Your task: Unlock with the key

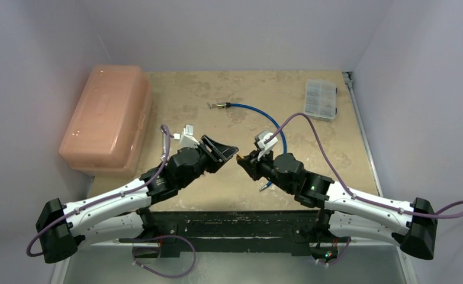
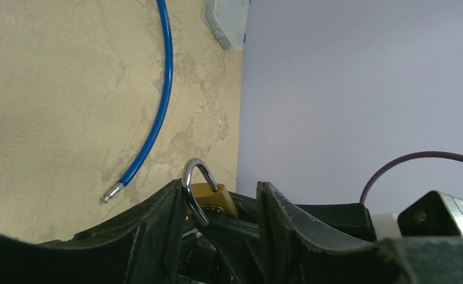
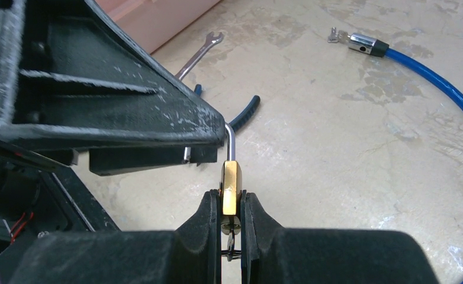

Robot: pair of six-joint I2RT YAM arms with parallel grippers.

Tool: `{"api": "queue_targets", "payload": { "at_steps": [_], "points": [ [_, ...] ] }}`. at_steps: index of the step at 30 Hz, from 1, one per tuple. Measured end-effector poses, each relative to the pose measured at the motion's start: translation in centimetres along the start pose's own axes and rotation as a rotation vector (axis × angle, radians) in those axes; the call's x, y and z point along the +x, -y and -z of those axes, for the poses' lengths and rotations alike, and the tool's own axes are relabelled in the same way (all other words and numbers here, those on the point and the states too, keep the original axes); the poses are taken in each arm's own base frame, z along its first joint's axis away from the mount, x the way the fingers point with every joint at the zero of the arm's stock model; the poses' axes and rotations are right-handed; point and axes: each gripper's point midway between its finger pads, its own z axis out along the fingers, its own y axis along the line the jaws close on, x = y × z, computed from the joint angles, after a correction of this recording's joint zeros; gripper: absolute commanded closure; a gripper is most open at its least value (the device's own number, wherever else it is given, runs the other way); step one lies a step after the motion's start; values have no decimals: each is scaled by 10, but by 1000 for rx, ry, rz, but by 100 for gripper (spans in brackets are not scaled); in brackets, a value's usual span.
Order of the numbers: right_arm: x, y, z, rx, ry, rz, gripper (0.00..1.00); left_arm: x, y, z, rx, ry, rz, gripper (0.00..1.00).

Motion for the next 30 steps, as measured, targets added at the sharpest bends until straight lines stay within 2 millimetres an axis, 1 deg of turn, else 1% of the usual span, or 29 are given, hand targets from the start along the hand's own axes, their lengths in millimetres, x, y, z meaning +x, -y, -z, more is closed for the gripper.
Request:
{"api": "queue_targets", "payload": {
  "at_steps": [6, 12, 23, 30],
  "points": [
    [11, 3, 0, 8, -21, 7, 100, -2, 11, 1, 14, 0, 3, 51],
    [17, 5, 0, 11, -33, 10, 100, -4, 21, 1, 30, 4, 0, 51],
    [27, 6, 0, 10, -52, -2, 100, -3, 18, -1, 17, 5, -9, 51],
    [34, 4, 0, -3, -62, -26, 100, -9, 11, 1, -10, 35, -38, 50]
  ]
}}
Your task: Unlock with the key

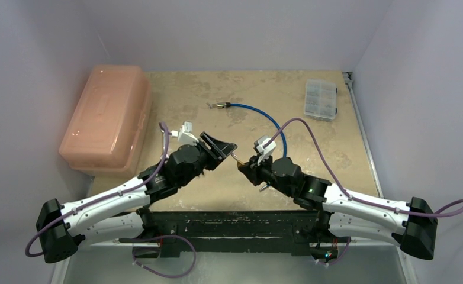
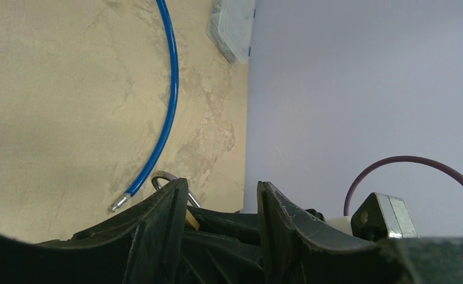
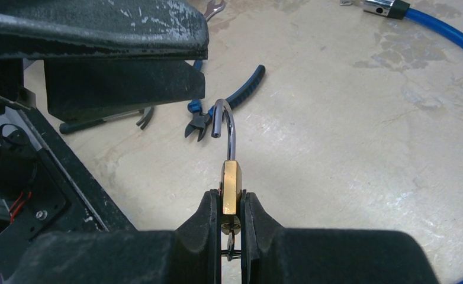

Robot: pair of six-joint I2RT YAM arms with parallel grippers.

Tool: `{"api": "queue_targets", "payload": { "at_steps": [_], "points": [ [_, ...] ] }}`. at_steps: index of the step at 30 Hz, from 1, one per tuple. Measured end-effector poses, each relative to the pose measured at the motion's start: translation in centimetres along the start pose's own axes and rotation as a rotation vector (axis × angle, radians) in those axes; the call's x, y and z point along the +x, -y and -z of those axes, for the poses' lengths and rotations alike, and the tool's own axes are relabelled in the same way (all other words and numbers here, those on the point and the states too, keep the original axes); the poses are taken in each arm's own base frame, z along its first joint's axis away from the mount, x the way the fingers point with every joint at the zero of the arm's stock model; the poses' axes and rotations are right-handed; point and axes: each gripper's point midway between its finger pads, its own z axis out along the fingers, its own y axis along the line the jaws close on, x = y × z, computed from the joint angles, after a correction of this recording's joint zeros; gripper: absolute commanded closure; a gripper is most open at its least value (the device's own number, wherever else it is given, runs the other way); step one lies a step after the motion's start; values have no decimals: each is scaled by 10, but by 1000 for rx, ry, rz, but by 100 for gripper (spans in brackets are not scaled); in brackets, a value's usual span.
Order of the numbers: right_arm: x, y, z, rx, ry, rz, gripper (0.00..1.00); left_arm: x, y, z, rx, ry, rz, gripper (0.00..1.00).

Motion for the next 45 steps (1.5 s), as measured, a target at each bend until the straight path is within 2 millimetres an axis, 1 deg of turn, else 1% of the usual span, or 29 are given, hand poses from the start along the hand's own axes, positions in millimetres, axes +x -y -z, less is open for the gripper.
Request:
{"api": "queue_targets", "payload": {
  "at_steps": [2, 7, 9, 11, 14, 15, 16, 17, 20, 22, 24, 26, 28, 30, 33, 35, 36, 38, 41, 45],
  "points": [
    [2, -2, 0, -11, -5, -7, 100, -3, -2, 1, -9, 11, -4, 49],
    [0, -9, 0, -42, 0, -29, 100, -9, -1, 3, -7, 42, -8, 49],
    [-1, -11, 0, -55, 3, -39, 100, -10, -1, 3, -7, 45, -17, 47],
    [-2, -15, 0, -71, 3, -49, 100, -11, -2, 3, -6, 50, -44, 42],
    [-2, -20, 0, -94, 9, -77, 100, -17, 3, 8, 21, 68, -117, 15],
    [-1, -22, 0, -105, 12, -96, 100, -20, 8, 12, 40, 76, -139, 8],
    [1, -23, 0, -111, 10, -110, 100, -25, 14, 18, 68, 87, -163, 3],
    [4, -25, 0, -124, 4, -128, 100, -29, 19, 23, 89, 98, -173, 1],
    [15, -30, -1, -149, -15, -184, 100, -44, 33, 43, 147, 141, -223, 1],
    [20, -32, -2, -156, -25, -222, 100, -52, 33, 51, 126, 159, -289, 1],
    [22, -35, -2, -169, -27, -261, 100, -63, 39, 58, 93, 178, -361, 1],
    [21, -39, -2, -182, -24, -301, 100, -74, 47, 64, 56, 199, -440, 2],
    [18, -43, -4, -198, -19, -337, 100, -86, 47, 69, 7, 231, -525, 2],
    [18, -47, -6, -210, -20, -367, 100, -98, 39, 74, -51, 268, -609, 2],
    [25, -49, -12, -201, -44, -407, 100, -119, 16, 82, -169, 340, -744, 2],
    [32, -48, -16, -189, -65, -426, 100, -130, -2, 86, -241, 382, -826, 3],
    [35, -48, -18, -182, -76, -436, 100, -132, -10, 86, -268, 393, -859, 3],
    [42, -48, -22, -170, -95, -453, 100, -137, -33, 85, -339, 413, -941, 1],
    [49, -46, -27, -155, -115, -476, 100, -135, -58, 81, -427, 391, -1041, 1],
    [47, -39, -38, -123, -119, -513, 100, -131, -69, 72, -479, 355, -1109, 1]
  ]
}}
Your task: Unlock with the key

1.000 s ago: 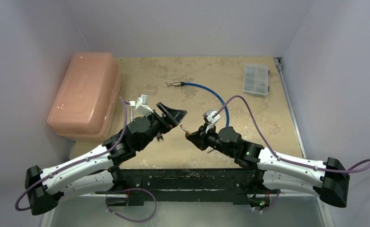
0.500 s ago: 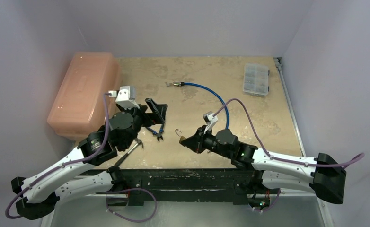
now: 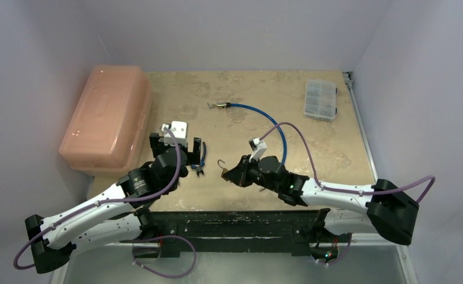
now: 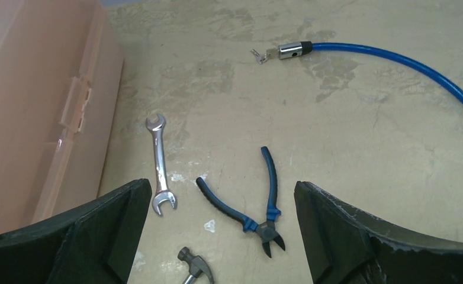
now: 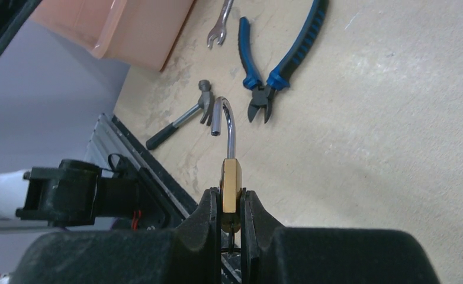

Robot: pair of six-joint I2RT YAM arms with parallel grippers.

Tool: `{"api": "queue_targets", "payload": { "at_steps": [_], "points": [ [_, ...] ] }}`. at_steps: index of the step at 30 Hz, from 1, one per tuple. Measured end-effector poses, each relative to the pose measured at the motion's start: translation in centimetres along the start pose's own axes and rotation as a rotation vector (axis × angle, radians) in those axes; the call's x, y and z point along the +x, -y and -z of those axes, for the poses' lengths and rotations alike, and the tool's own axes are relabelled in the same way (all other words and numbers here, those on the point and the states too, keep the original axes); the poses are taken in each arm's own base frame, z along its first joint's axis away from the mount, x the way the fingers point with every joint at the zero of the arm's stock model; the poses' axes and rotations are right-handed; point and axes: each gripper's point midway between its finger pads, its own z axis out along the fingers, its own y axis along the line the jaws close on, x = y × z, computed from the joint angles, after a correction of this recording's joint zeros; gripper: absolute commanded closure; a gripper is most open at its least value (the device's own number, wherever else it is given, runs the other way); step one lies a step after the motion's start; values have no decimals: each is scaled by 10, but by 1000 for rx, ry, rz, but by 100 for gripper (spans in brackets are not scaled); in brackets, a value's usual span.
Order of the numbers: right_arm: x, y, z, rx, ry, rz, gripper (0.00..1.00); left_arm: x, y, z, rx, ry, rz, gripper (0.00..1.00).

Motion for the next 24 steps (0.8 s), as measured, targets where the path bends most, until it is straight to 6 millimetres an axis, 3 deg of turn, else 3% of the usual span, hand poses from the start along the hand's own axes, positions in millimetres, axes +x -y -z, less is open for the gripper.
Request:
{"api": "queue_targets", "payload": {
  "at_steps": [7, 15, 24],
  "points": [
    [-23, 12, -38, 77, -6, -41, 100, 6, 12, 0, 77, -22, -79, 1],
    [-27, 65, -76, 186, -80, -114, 100, 2, 41, 12, 293, -16, -93, 1],
    [-28, 98, -102, 180, -174, -191, 97, 13, 56, 12, 393, -60, -133, 6]
  ]
}}
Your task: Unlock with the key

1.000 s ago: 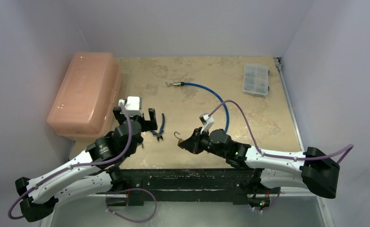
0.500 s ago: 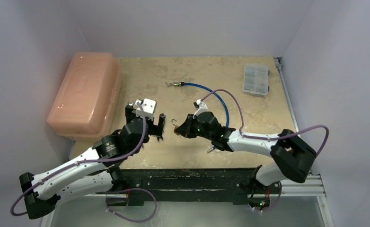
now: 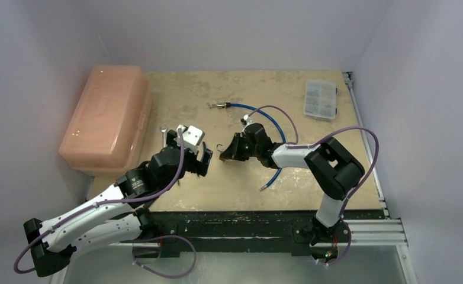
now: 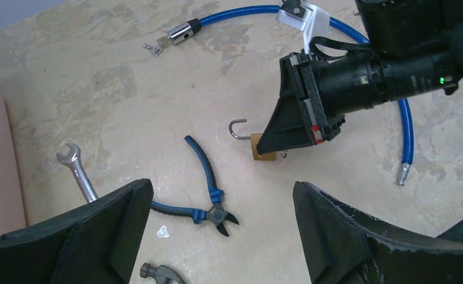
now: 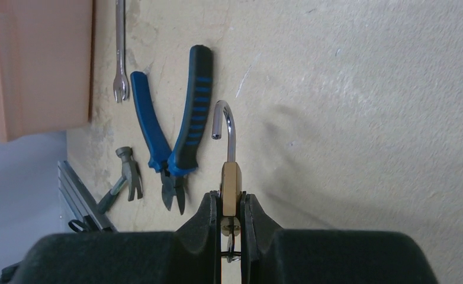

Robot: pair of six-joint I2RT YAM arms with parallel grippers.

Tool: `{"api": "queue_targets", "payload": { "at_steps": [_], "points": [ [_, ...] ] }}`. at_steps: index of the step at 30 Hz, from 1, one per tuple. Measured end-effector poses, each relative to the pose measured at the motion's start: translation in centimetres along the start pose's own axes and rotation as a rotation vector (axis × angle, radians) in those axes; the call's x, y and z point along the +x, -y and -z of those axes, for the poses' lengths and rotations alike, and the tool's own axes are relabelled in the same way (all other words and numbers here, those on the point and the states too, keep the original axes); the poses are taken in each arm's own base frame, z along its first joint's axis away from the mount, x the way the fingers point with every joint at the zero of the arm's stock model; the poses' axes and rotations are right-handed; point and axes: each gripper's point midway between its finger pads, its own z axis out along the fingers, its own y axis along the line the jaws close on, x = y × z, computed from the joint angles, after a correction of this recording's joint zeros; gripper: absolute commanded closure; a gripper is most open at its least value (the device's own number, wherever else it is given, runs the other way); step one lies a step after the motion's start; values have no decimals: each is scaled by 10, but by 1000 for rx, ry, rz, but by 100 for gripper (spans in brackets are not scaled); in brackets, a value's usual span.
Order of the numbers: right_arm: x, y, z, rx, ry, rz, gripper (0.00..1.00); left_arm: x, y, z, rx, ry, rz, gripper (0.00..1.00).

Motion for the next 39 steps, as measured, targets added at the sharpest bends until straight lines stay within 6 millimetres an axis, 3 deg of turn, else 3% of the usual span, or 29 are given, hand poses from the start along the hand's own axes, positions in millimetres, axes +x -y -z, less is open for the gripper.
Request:
{"api": "queue_targets", "payload": {
  "at_steps": [6, 16, 24, 26, 28, 32, 39],
  "points": [
    [-12, 5, -15, -30, -31, -28, 88, 1, 2, -1, 17, -5, -5, 8],
    [-19, 20, -29, -64, -75, -79, 41, 3, 3, -3, 21, -17, -8, 9],
    [-30, 14, -27, -103, -56, -73, 24, 4, 2, -4, 22, -21, -7, 10],
    [-31, 12, -27, -108, -55, -70, 17, 4, 2, -4, 23, -23, -7, 11],
    [-32, 11, -26, -112, -53, -63, 2, 5, 2, -5, 25, -23, -6, 11],
    [-36, 10, -20, -97, -39, -31, 1, 5, 4, -4, 36, -24, -6, 11],
    [-45, 29, 0, 45, -2, 29, 1, 5, 4, -5, 36, -25, -4, 10]
  ]
}}
